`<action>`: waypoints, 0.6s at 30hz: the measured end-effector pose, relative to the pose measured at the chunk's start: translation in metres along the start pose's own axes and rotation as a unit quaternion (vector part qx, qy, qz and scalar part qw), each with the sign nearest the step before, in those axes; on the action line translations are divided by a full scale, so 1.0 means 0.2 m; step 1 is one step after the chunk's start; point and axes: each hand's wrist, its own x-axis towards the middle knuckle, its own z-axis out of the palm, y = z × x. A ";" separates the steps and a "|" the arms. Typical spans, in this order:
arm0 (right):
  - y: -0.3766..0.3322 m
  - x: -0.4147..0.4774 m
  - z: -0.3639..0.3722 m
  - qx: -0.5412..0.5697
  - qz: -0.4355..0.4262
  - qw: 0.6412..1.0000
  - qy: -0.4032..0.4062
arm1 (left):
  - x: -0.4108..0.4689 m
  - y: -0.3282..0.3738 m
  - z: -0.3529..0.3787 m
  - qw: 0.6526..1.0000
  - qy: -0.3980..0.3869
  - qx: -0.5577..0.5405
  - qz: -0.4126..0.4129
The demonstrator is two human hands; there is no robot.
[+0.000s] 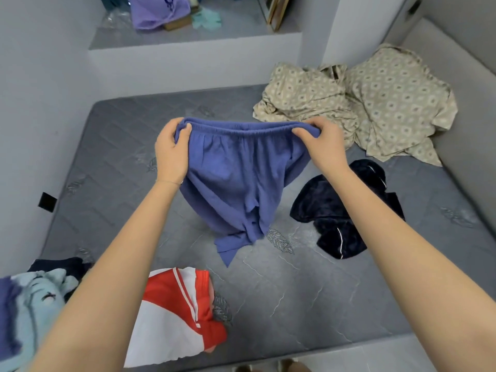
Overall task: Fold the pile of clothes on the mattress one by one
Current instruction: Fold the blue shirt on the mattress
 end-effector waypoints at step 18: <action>0.16 -0.15 0.43 0.094 0.380 0.903 -0.175 | -0.26 -0.31 0.33 0.931 -0.102 -0.058 -0.345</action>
